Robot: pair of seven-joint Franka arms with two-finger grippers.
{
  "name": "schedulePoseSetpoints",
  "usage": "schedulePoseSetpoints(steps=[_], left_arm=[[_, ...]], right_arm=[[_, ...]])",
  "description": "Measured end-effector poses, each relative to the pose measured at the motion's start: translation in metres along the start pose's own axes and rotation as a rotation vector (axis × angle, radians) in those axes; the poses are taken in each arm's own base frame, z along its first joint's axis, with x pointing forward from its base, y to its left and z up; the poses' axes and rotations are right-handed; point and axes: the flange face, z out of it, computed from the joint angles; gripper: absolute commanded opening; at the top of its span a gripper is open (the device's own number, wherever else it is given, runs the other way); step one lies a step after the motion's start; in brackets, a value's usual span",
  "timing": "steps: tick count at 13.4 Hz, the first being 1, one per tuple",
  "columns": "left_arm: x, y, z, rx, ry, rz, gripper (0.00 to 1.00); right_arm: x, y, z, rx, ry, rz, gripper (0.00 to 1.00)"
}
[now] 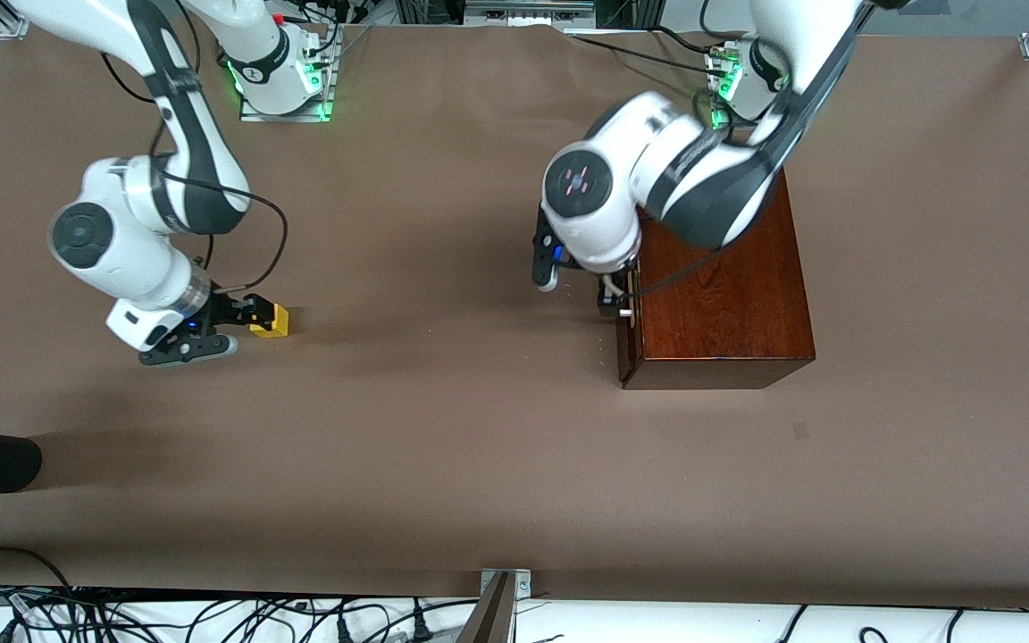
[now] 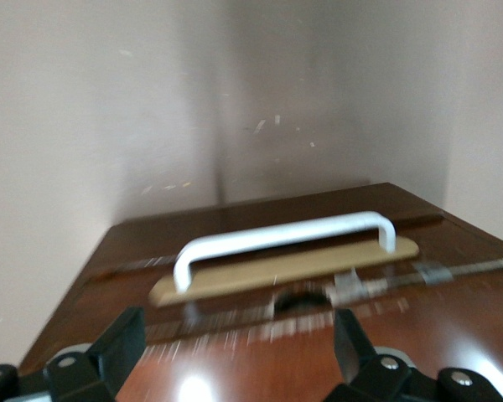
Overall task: Open drawer, take yellow block, close drawer
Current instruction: 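Release the cube on the table and withdraw both grippers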
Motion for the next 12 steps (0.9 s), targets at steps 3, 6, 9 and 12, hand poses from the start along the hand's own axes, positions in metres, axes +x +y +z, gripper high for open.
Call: schedulePoseSetpoints(steps=[3,6,9,12], left_arm=[[-0.042,0.008,-0.058,0.021,-0.010,-0.062,1.00],[-0.110,-0.013,-0.089,0.041,0.023,-0.176,1.00],[-0.197,-0.025,-0.102,0.022,0.023,-0.314,1.00],[-0.278,-0.037,-0.104,0.020,0.040,-0.517,1.00]], right_arm=[[0.006,-0.003,-0.083,0.013,-0.026,-0.008,1.00],[-0.002,-0.007,-0.172,0.025,-0.086,-0.016,1.00],[-0.016,-0.011,-0.239,0.029,-0.114,-0.024,1.00],[-0.036,-0.013,-0.280,0.032,-0.103,-0.030,1.00]])
